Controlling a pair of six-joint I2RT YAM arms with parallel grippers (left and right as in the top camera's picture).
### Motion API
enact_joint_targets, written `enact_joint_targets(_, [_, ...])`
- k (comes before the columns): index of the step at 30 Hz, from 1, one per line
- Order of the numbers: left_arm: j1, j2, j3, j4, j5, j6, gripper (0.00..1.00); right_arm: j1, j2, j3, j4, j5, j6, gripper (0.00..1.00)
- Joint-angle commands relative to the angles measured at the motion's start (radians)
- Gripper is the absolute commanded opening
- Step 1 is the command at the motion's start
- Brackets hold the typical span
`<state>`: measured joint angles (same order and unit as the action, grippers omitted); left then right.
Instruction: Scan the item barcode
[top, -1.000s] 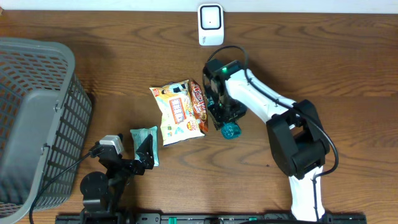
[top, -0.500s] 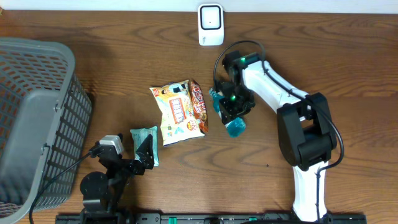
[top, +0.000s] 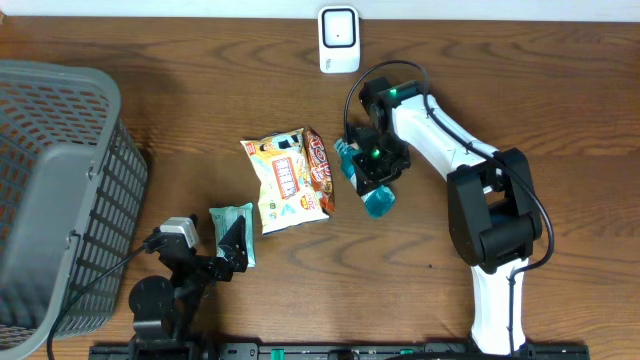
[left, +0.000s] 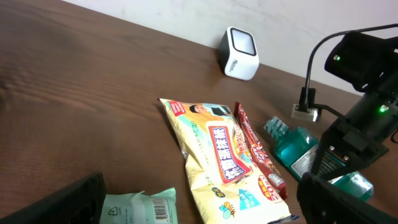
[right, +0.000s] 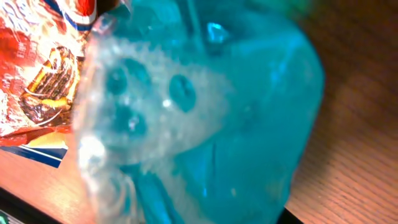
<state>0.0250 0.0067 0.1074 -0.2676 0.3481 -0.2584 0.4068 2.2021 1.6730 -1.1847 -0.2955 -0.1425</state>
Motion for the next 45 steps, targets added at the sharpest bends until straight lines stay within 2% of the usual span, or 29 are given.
enact_joint_targets(1, [-0.002,-0.003,-0.01,-0.024,-0.005,0.002,0.98,0.001,-0.036,0.039,0.007,0.062,0.044,0.17])
enact_joint_targets(7, [-0.002,-0.003,-0.011,-0.024,-0.005,0.002,0.98,0.033,-0.071,0.042,0.019,0.245,0.105,0.16])
enact_joint_targets(20, [-0.002,-0.003,-0.01,-0.024,-0.005,0.002,0.98,0.113,-0.07,0.013,0.097,0.253,0.105,0.21])
enact_joint_targets(26, [-0.002,-0.003,-0.01,-0.024,-0.005,0.002,0.98,0.113,-0.07,0.016,0.098,0.252,0.116,0.36])
enact_joint_targets(41, [-0.002,-0.003,-0.01,-0.024,-0.005,0.002,0.98,0.11,-0.139,0.114,0.035,0.206,0.16,0.43])
enact_joint_targets(44, [-0.002,-0.003,-0.01,-0.024,-0.005,0.002,0.98,0.111,-0.195,0.168,0.001,0.206,0.174,0.45])
enact_joint_targets(45, [-0.002,-0.003,-0.01,-0.024,-0.005,0.002,0.98,0.111,-0.217,0.179,-0.002,0.206,0.184,0.5])
